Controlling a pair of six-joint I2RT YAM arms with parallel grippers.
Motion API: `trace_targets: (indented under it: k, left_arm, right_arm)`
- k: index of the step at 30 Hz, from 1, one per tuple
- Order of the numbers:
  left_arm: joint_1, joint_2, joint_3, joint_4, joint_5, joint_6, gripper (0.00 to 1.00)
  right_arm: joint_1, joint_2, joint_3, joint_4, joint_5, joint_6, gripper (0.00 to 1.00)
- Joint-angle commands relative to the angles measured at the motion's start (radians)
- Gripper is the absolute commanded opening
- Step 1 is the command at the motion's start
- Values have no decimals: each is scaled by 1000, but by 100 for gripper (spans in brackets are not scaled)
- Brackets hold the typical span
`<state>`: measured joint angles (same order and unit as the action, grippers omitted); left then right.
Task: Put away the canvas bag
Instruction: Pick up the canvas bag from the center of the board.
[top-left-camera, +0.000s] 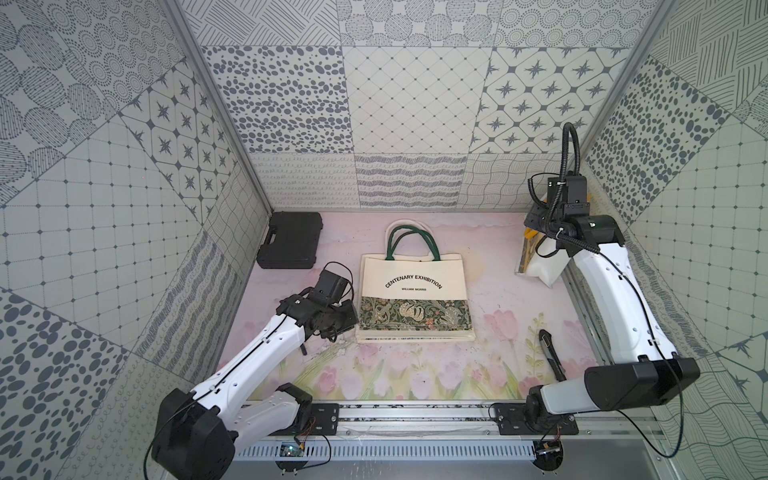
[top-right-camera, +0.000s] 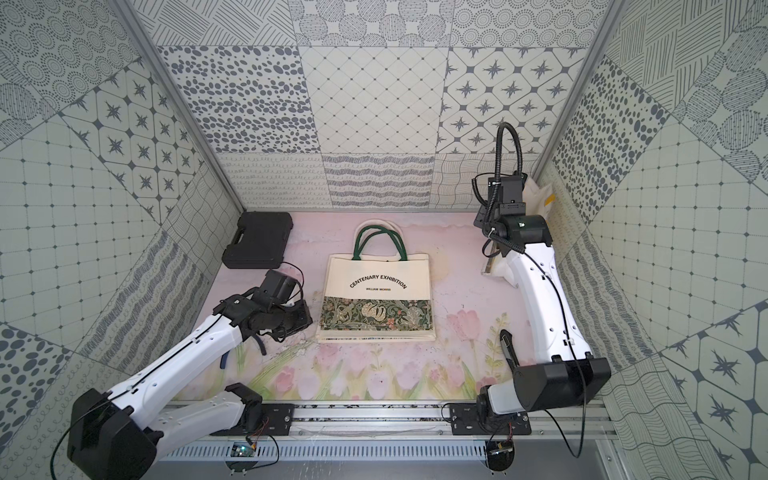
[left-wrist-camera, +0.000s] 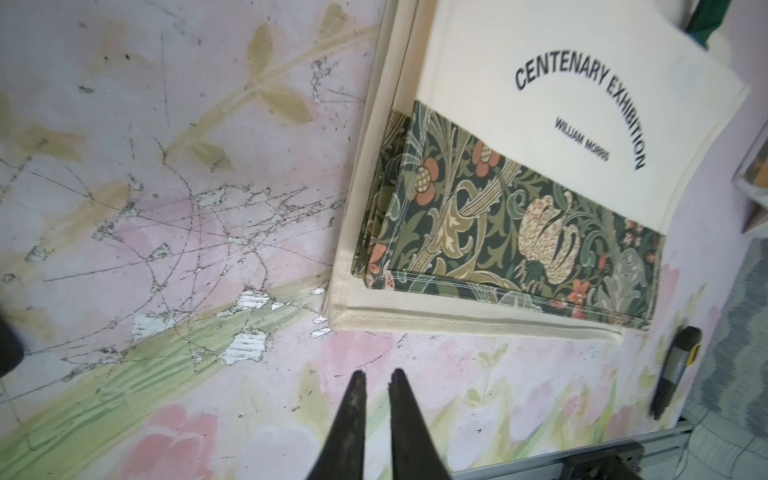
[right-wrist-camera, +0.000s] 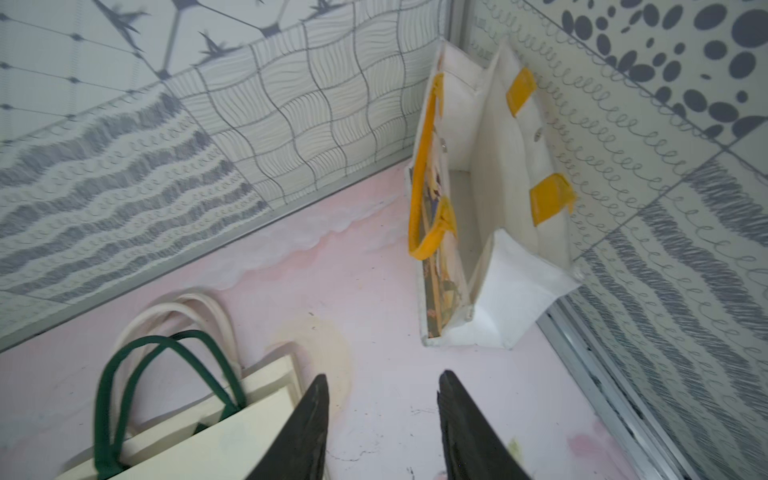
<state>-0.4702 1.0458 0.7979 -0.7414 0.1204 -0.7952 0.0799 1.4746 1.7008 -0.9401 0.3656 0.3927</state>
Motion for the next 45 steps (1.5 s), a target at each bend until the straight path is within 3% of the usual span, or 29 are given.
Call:
trace_targets:
  k: [1,14,19,25,36,40,45]
  left_arm:
    - [0,-73,-9,0,3,113,21]
    - [-1,-24,-104,163,104,108,20]
    - [-1,4,-118,204,125,122,19]
    - [0,35,-134,254,152,134,19]
    - [0,146,-129,340,221,141,18]
    - [-1,182,-120,347,236,146,17]
    - [-1,184,-121,352,242,148,16]
  right_arm:
    - [-39,37,-1,-37,-34,-55,47]
    - [-145,108,12,32,35,-69,51]
    - [-184,151,-22,102,-41,-36,51]
    - [-188,190,-52,224,-44,-39,49]
    - [-188,306,52,210,-25,-66,48]
    - [-189,327,62,178,-10,-49,42]
    - [-189,302,15,168,-3,-17,26]
